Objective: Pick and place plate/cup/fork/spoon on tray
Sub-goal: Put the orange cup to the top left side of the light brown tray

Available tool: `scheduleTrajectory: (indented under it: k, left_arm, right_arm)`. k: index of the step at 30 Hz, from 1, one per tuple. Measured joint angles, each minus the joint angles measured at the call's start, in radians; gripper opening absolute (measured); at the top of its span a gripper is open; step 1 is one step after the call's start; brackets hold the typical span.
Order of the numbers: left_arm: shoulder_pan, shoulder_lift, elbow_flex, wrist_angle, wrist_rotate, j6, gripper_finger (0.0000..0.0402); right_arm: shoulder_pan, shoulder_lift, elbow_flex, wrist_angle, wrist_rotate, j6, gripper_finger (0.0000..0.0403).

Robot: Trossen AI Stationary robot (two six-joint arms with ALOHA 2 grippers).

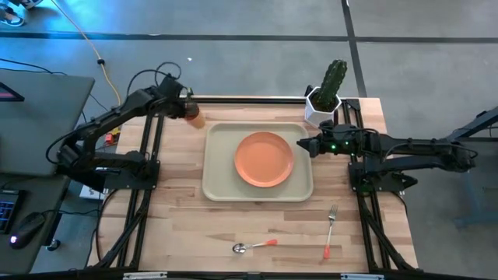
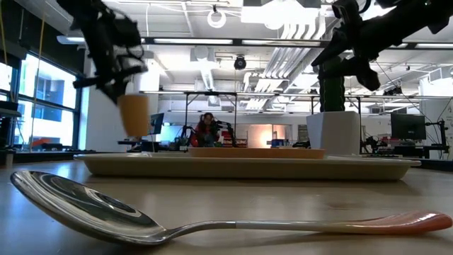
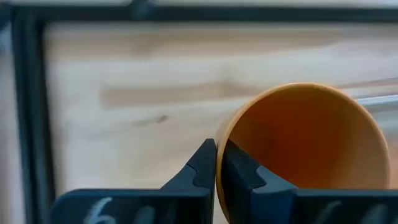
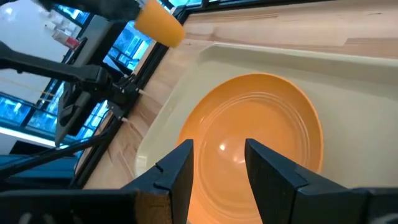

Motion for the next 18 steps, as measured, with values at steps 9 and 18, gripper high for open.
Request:
scheduleTrajectory:
  k: [9, 18]
  left_arm:
    - [-0.216, 0.054, 0.132, 0.045, -0.061, 0.038, 0.0002]
    - [-0.366, 0.234, 0.131, 0.055, -0.084, 0.020, 0.0001]
  right_arm:
    - [0.010, 0.000, 0.000, -0.008, 0.065, 0.088, 0.0135]
    - [0.060, 0.000, 0.000, -0.097, 0.111, 0.199, 0.0135]
